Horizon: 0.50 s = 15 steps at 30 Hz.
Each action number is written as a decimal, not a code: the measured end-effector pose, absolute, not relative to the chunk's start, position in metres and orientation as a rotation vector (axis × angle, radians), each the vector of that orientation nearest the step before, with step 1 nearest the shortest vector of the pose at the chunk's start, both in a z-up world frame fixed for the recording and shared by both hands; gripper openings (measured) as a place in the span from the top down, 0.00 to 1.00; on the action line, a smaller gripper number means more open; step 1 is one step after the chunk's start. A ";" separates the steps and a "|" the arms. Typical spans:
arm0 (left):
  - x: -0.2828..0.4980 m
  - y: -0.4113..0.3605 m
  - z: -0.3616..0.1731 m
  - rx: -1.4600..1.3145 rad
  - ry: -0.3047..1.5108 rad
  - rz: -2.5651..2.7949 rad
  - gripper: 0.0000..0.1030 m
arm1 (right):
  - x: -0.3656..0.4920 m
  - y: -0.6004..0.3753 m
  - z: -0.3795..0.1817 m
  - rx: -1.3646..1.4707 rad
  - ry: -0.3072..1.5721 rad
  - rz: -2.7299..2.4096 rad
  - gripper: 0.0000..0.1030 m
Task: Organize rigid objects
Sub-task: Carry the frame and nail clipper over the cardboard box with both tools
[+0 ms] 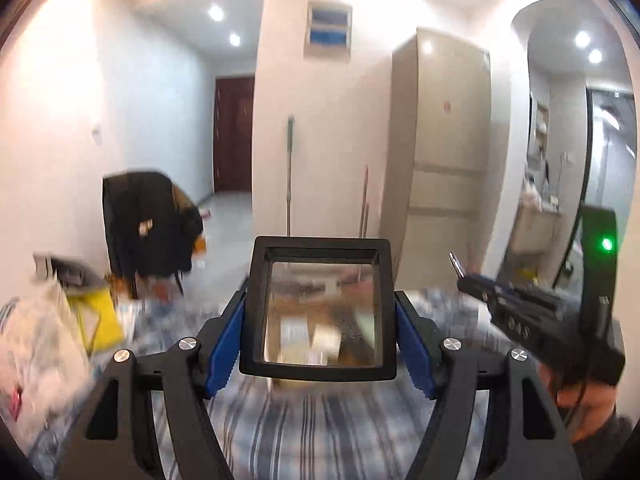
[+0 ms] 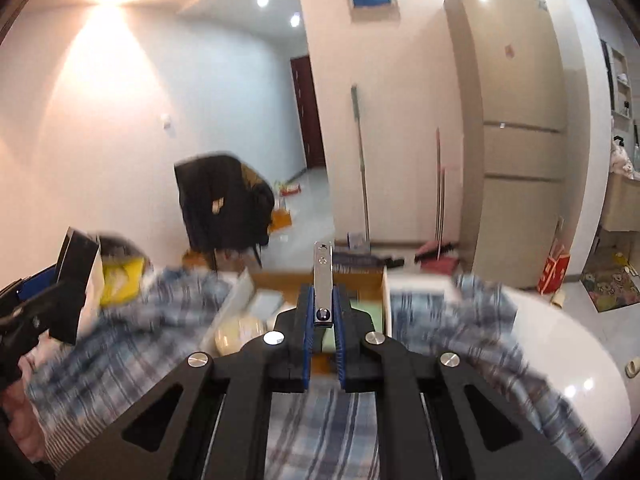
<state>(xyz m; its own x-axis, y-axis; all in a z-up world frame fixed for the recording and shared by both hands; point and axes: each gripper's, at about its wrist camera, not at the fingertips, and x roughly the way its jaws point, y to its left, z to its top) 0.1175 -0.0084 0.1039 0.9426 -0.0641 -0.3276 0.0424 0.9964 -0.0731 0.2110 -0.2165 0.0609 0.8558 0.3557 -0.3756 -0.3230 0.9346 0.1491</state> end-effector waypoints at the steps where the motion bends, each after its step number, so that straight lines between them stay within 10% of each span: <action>1: 0.123 -0.009 0.110 -0.073 0.316 -0.050 0.30 | 0.214 -0.217 0.070 0.096 0.390 0.351 0.92; 15: 0.263 -0.002 0.077 -0.022 0.413 -0.017 0.30 | 0.289 -0.191 0.075 0.064 0.426 0.286 0.92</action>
<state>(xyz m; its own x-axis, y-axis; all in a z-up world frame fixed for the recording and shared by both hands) 0.2629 -0.0018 0.0766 0.9157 -0.0212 -0.4013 0.0122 0.9996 -0.0251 0.2895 -0.1914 0.0754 0.8711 0.2872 -0.3983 -0.2604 0.9579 0.1211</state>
